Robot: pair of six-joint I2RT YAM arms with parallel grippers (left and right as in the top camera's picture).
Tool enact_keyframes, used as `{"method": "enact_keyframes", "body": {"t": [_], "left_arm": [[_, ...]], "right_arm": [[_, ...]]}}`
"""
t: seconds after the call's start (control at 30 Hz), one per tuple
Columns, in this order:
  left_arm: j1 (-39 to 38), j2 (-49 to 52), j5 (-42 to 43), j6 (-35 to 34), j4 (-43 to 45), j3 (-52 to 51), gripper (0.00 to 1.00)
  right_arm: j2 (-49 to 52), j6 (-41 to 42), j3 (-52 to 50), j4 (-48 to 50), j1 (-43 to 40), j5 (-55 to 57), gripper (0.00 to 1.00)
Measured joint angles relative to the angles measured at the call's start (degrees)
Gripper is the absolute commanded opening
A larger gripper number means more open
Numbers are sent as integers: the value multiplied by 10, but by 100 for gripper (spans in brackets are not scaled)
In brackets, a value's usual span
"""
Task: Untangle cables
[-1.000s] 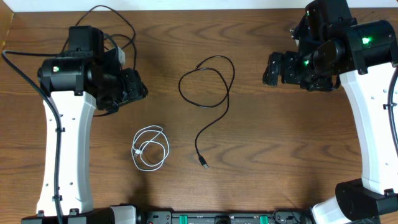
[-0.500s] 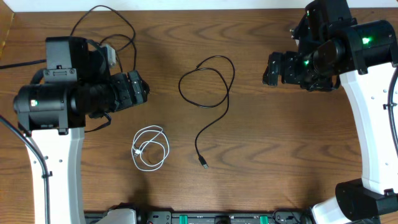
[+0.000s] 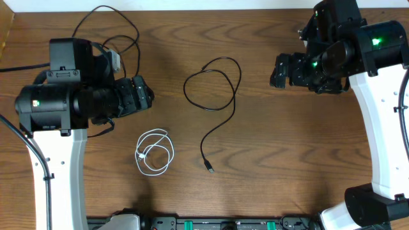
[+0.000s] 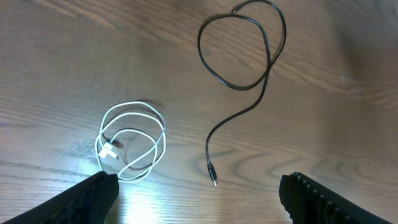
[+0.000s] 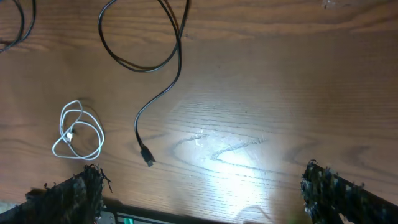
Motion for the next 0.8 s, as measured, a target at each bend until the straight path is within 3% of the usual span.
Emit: {"method": "enact_keyframes", "body": {"t": [0.43,0.8], "left_arm": [[0,0,-4,-5,-6,-27,88],[0,1,-43,-94,-19,-27,88]], "right_arm": [[0,0,0,0,0,0,99],[0,0,0,0,0,0,99]]}}
